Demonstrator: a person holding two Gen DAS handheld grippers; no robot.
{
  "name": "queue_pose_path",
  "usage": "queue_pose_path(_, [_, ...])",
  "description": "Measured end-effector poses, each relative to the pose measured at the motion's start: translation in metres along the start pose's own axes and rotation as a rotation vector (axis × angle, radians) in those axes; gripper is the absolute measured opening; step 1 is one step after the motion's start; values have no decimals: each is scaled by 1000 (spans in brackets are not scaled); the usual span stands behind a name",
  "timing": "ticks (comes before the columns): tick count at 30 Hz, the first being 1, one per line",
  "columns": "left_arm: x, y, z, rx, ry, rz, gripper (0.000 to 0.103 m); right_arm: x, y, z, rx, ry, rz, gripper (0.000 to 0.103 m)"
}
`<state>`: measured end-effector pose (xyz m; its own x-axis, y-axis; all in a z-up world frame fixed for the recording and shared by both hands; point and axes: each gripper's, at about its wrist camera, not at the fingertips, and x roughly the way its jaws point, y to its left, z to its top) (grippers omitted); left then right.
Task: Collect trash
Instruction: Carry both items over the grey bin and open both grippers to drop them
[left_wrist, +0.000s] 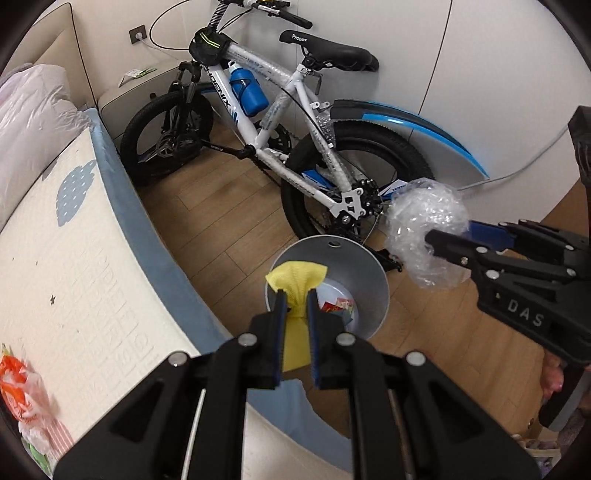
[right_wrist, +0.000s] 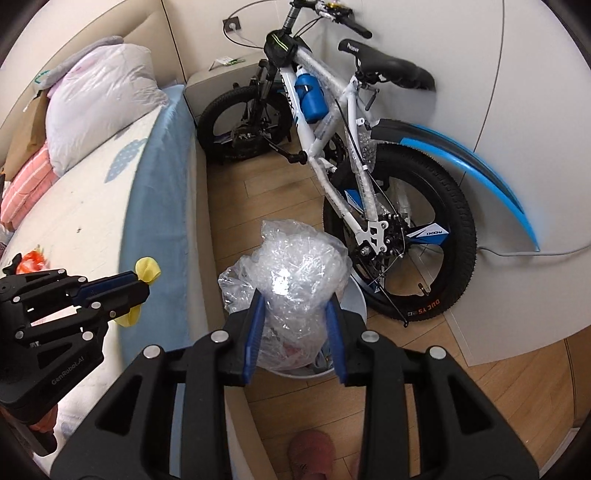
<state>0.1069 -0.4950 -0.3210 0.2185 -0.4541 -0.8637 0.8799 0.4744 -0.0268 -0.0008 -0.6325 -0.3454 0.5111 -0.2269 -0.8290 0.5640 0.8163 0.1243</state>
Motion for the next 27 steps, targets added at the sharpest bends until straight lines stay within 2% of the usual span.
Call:
queue_pose_path(4, [21,6,7,-4,17,3,11,26,-2,5,-11,18,2,30])
queue_pose_path(7, [33,11,8,-16,33,0,11,40,-3,7,-5,19,-5,43])
queue_pose_path(8, [36,12,8,-19,38,0,11,43,-4,7,0,16,-7,51])
queue_pose_path(9, [39,13,8,-23,43,1,11,45,-5,7,2,15,-7,53])
queue_pose_path(14, [50,11,5,-16,70,5,11,53,-11,9,10,21,-6,53])
queue_pose_path(20, [58,-2,11,-2,75,-6,11,42,-27,5,29,8,-29,53])
queue_pose_path(24, [63,-14,21,11,66,-38,11,30,-43,0,58,-3,-46,53])
queue_pose_path(27, [66,-27,33,32,50,-75,15,19,-52,-3,67,-17,-76,53])
